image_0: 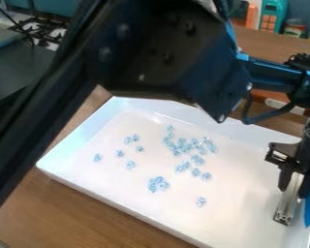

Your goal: Sweep into pile

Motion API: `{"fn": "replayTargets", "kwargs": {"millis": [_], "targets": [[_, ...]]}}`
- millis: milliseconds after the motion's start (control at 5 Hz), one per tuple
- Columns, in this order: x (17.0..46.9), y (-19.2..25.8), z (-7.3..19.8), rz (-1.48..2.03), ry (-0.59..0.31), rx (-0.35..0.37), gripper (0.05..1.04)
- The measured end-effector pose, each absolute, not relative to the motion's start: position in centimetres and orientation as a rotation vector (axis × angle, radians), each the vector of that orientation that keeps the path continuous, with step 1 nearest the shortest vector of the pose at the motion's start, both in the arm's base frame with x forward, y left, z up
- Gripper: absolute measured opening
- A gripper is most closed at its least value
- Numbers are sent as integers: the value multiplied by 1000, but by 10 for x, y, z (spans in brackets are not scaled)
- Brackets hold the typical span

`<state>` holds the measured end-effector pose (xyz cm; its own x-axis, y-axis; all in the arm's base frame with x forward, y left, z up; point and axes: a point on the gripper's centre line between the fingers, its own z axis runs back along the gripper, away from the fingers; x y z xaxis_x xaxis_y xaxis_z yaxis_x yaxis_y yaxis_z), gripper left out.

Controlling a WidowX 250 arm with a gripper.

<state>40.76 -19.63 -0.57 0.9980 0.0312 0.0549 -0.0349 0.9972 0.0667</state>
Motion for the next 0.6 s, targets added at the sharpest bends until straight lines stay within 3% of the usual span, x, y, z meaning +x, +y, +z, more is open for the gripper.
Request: {"fn": "replayTargets", "kwargs": {"millis": [600], "targets": [[411,-141,-8,67,-47,72,340]]}}
